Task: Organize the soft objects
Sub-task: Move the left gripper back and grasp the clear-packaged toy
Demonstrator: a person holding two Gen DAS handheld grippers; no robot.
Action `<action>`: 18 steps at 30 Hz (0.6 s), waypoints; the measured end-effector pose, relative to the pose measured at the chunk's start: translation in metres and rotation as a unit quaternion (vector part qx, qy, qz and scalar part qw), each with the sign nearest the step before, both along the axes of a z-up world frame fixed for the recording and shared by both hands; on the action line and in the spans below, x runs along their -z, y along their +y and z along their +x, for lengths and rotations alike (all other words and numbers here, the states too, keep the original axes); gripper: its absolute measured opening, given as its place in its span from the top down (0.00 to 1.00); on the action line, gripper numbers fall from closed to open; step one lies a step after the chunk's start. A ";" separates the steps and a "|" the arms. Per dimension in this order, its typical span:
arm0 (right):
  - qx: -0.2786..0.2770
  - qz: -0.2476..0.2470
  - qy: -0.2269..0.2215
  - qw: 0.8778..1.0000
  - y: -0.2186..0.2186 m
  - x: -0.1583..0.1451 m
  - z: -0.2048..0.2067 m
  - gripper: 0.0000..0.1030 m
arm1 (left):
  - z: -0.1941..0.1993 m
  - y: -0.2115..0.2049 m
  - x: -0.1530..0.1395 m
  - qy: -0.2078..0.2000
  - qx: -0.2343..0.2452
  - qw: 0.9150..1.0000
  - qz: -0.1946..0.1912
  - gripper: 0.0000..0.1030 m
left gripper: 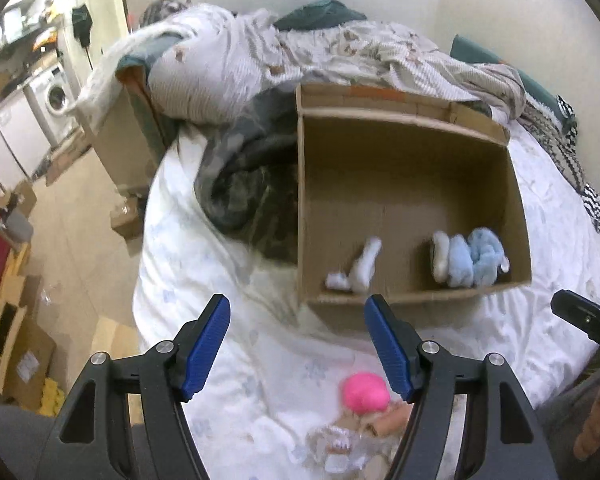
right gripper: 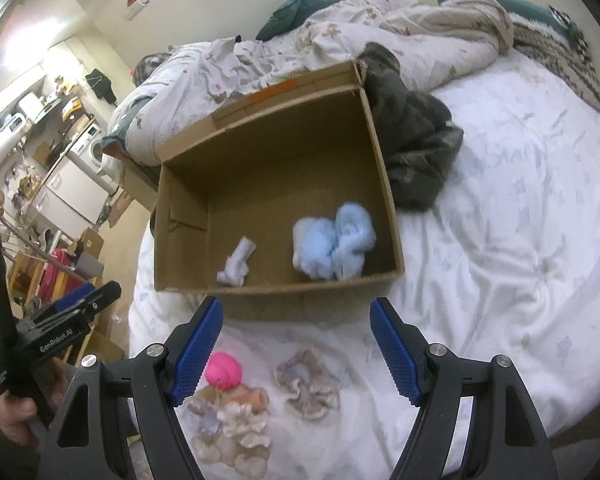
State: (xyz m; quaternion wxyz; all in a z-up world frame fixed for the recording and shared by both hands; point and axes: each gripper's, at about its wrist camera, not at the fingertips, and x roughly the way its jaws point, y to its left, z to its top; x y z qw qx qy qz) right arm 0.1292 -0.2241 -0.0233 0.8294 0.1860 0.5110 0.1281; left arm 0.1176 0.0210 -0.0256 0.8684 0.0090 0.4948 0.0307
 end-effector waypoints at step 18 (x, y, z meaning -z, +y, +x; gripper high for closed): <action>0.001 -0.010 0.081 0.997 0.015 0.035 -0.001 0.22 | -0.034 -0.007 0.101 0.252 0.036 0.965 -0.057 0.36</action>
